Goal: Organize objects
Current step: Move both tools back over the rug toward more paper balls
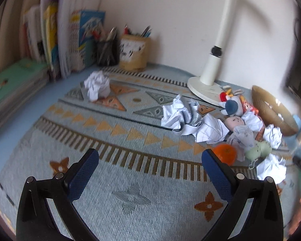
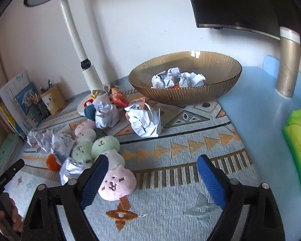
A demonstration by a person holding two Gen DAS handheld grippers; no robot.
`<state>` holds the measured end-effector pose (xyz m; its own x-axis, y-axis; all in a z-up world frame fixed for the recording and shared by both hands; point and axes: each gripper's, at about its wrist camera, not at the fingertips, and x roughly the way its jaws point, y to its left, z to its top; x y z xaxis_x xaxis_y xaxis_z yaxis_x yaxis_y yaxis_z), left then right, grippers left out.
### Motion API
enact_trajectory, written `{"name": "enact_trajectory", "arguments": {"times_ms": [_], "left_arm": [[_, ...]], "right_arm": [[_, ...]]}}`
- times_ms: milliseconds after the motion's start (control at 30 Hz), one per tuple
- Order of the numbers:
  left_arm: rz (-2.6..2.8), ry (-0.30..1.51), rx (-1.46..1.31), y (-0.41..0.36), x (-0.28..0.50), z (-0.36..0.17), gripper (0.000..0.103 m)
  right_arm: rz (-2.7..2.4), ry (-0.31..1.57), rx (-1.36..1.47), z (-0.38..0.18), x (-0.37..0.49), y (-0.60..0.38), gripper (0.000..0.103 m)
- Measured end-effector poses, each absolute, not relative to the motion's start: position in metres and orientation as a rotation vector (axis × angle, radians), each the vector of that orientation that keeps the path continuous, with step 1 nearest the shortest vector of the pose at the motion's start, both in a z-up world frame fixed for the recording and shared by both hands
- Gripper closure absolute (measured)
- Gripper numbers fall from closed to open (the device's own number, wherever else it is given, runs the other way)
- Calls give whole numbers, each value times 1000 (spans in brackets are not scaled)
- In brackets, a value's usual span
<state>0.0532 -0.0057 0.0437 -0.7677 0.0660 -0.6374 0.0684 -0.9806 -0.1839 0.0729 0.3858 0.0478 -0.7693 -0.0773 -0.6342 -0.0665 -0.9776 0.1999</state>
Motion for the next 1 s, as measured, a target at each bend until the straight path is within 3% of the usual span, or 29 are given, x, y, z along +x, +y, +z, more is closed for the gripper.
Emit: {"name": "enact_trajectory", "arguments": {"times_ms": [167,467,733,1000], "left_arm": [[-2933,353,1118,-8,50,37,1],[-2935,151,1145,15,49,32,1],[-2946,259,1130,-13,52,42,1],[-2866,111,998,-82,12,87,1]], "right_arm": [[-2966,-352,1071,49,72,387,10],[-2980,-397,1090,47,68,394,9],[-2992,-134,1046,58,71,358,7],[-2665,88,969,108,43,227,3]]}}
